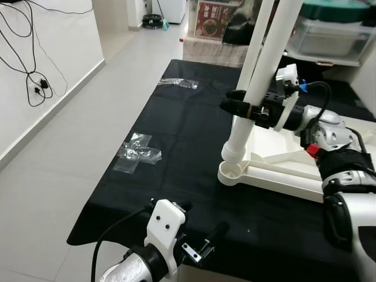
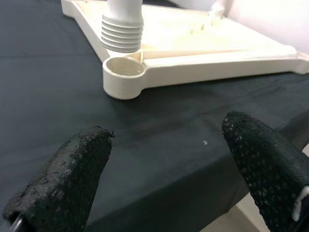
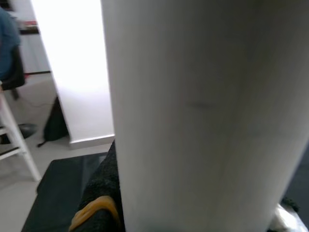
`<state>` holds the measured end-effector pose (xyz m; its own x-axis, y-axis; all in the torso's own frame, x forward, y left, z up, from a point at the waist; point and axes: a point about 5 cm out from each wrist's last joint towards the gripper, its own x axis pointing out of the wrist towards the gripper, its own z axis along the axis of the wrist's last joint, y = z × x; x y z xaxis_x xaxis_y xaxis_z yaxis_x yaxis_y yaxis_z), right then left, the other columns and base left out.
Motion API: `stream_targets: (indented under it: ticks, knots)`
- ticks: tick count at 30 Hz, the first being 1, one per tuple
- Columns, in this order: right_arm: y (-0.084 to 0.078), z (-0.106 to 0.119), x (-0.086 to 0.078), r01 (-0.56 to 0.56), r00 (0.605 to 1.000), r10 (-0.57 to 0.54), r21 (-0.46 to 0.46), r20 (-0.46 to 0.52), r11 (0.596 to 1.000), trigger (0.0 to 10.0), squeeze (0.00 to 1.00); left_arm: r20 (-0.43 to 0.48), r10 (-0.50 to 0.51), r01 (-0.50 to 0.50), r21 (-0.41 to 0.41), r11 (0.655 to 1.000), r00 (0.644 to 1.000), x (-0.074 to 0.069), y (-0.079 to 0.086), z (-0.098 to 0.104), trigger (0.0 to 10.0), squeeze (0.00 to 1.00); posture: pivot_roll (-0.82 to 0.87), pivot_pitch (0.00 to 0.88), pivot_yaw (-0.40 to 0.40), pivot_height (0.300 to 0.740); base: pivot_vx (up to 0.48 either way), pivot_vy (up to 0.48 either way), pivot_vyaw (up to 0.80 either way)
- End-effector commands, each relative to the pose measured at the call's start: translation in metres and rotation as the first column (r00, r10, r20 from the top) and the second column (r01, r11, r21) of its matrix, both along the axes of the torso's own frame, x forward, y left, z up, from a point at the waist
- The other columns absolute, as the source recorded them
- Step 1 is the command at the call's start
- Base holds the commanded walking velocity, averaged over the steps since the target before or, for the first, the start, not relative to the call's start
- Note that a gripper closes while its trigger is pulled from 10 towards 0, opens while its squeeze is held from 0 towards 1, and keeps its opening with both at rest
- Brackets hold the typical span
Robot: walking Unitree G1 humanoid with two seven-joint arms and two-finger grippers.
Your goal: Building children table
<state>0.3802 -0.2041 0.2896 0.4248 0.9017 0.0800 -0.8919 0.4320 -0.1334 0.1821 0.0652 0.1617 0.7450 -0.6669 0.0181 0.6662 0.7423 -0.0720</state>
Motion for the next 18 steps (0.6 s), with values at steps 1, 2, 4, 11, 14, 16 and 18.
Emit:
stream_targets:
  ticks: [1,2,4,11,14,16,18]
  knots:
    - [0.003,0.006,-0.002,-0.063,0.998,0.063,0.013,0.011,0.998,10.0,0.00,-0.021,0.001,0.000,0.008,1.000,1.000,-0.002,0.002,-0.001,10.0,0.00,0.14,0.205,-0.043,0.740,0.000,0.000,0.00]
    - [0.003,0.006,-0.002,-0.063,0.998,0.063,0.013,0.011,0.998,10.0,0.00,-0.021,0.001,0.000,0.008,1.000,1.000,-0.002,0.002,-0.001,10.0,0.00,0.14,0.205,-0.043,0.740,0.000,0.000,0.00]
    - [0.006,0.004,-0.005,-0.128,0.992,0.128,0.031,-0.001,0.991,10.0,0.00,-0.030,0.000,0.000,0.008,1.000,1.000,-0.003,0.004,-0.002,10.0,0.00,0.14,0.208,-0.034,0.740,0.000,0.000,0.00]
    - [0.007,-0.002,-0.008,-0.206,0.978,0.207,0.016,-0.024,0.978,10.0,0.00,-0.031,-0.001,0.001,0.012,1.000,1.000,-0.007,0.006,0.001,10.0,0.00,0.15,0.209,-0.033,0.740,0.000,0.000,0.00]
    - [0.006,-0.003,-0.009,-0.219,0.975,0.219,0.003,-0.028,0.976,10.0,0.00,-0.026,0.001,0.000,0.008,1.000,1.000,-0.009,0.006,0.003,10.0,0.00,0.15,0.213,-0.033,0.740,0.000,0.000,0.00]
    - [0.005,-0.004,-0.009,-0.226,0.974,0.226,-0.005,-0.026,0.974,10.0,0.00,-0.021,0.002,-0.002,0.006,1.000,1.000,-0.011,0.007,0.005,10.0,0.00,0.15,0.215,-0.031,0.740,0.000,0.000,0.00]
    - [0.005,-0.004,-0.010,-0.230,0.973,0.230,-0.010,-0.025,0.973,10.0,0.00,-0.021,0.002,-0.002,0.005,1.000,1.000,-0.011,0.007,0.005,10.0,0.00,0.15,0.215,-0.031,0.740,0.000,0.000,0.00]
